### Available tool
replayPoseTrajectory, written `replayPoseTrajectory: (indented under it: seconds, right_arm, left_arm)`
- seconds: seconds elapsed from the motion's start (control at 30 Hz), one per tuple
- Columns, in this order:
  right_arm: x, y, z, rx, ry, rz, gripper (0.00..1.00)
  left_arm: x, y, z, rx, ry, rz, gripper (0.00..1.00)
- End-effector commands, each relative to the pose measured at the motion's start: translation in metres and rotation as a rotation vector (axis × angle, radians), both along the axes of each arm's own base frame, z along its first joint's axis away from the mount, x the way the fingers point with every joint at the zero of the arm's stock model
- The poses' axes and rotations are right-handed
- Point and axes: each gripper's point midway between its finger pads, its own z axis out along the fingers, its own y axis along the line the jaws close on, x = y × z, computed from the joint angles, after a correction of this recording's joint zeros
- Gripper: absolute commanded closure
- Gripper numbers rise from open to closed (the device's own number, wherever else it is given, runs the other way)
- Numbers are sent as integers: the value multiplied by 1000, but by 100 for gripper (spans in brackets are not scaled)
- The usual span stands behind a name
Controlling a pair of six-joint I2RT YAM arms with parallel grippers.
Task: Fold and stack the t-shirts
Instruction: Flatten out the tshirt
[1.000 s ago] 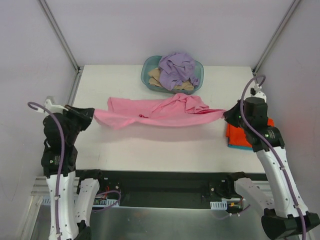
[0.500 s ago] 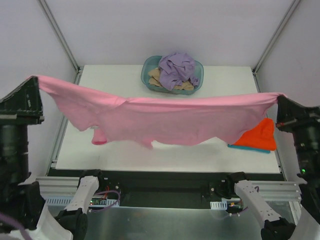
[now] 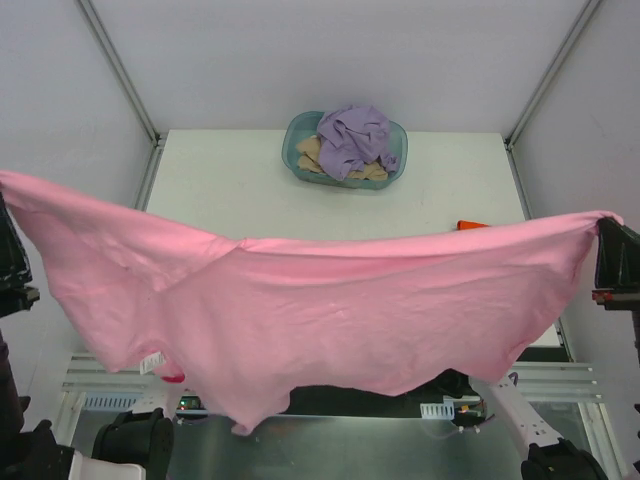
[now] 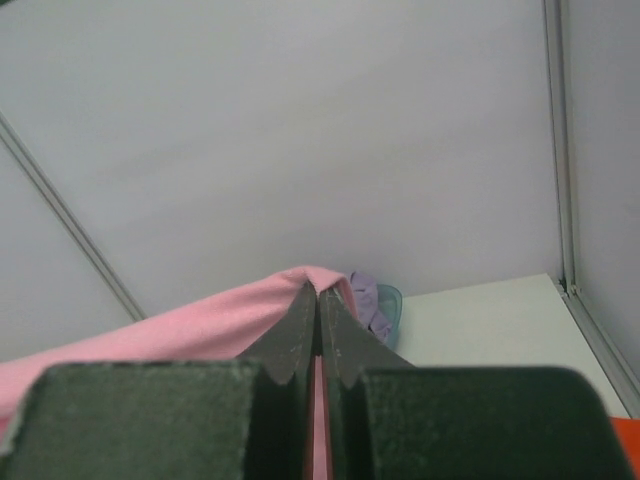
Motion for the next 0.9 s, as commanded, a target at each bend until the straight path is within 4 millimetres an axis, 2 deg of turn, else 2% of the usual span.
replayPoseTrajectory:
  seconds: [0.0,0.03,0.07,0.1,0.13,0.17,0.23,0.27,0.3,0.33,0.37,0.4,0.43,0.47,0.53,0.57,0.6,0.63,0.67,0.7,0.73,0.8,0.83,0.87]
  right_arm:
    - [67,-1,-29,-41,168,-86,99]
    - [78,-2,-37,-47,197,-102,99]
    - [96,-6,-51,-46,245,-146,99]
    - [111,-7,-62,-53,284,-170,99]
    - [125,-8,-65,-55,287,-196,99]
    - [147,-15,-93,-63,364,-265,99]
    - [178,-16,-121,-103,438,-311,99]
    - [194,-16,-131,-99,443,-331,99]
    - [212,-12,-163,-121,519,-327,99]
    - [231,-6,-178,-128,539,-312,99]
    - [244,3,-194,-125,563,-271,99]
    - [257,6,-230,-138,630,-259,99]
    - [270,10,-238,-128,624,-242,99]
    - [288,16,-268,-141,698,-217,100]
    - [306,18,-312,-102,801,-205,99]
    - [322,23,-348,-111,899,-177,99]
    - [331,20,-368,-102,957,-174,99]
    - [343,23,-375,-99,981,-151,100]
    - [355,26,-412,-108,1078,-123,100]
    - [362,28,-422,-111,1108,-115,99]
    - [374,28,-417,-116,1098,-108,100]
    - [389,32,-440,-131,1147,-93,99]
    - [393,32,-447,-138,1163,-94,99]
    - [401,31,-442,-141,1150,-101,99]
  left_arm:
    - [101,14,-16,8,176,27,100]
    - [116,15,-23,8,211,24,100]
    - [150,20,-41,-1,293,22,100]
    - [168,22,-50,-4,330,23,100]
    - [188,24,-61,-4,371,23,100]
    - [228,29,-92,-4,475,23,100]
    - [266,34,-121,-14,555,20,100]
    - [301,36,-161,-28,662,2,100]
    - [317,34,-181,-34,707,-18,100]
    - [333,34,-189,-34,701,-34,100]
    - [358,33,-238,-56,797,-61,100]
    - [370,27,-254,-47,806,-101,100]
    - [384,27,-263,-52,782,-118,100]
    - [402,27,-316,-76,879,-132,100]
    - [418,26,-360,-85,952,-154,99]
    - [435,28,-401,-99,1023,-158,100]
    - [443,28,-421,-103,1062,-160,99]
    - [458,29,-459,-117,1146,-166,100]
    - [466,29,-470,-116,1170,-179,100]
    - [473,26,-481,-114,1197,-203,100]
    - [482,21,-508,-125,1255,-241,100]
    - [494,19,-511,-135,1262,-270,100]
    - [499,15,-523,-147,1287,-297,100]
    - [503,14,-521,-147,1282,-307,100]
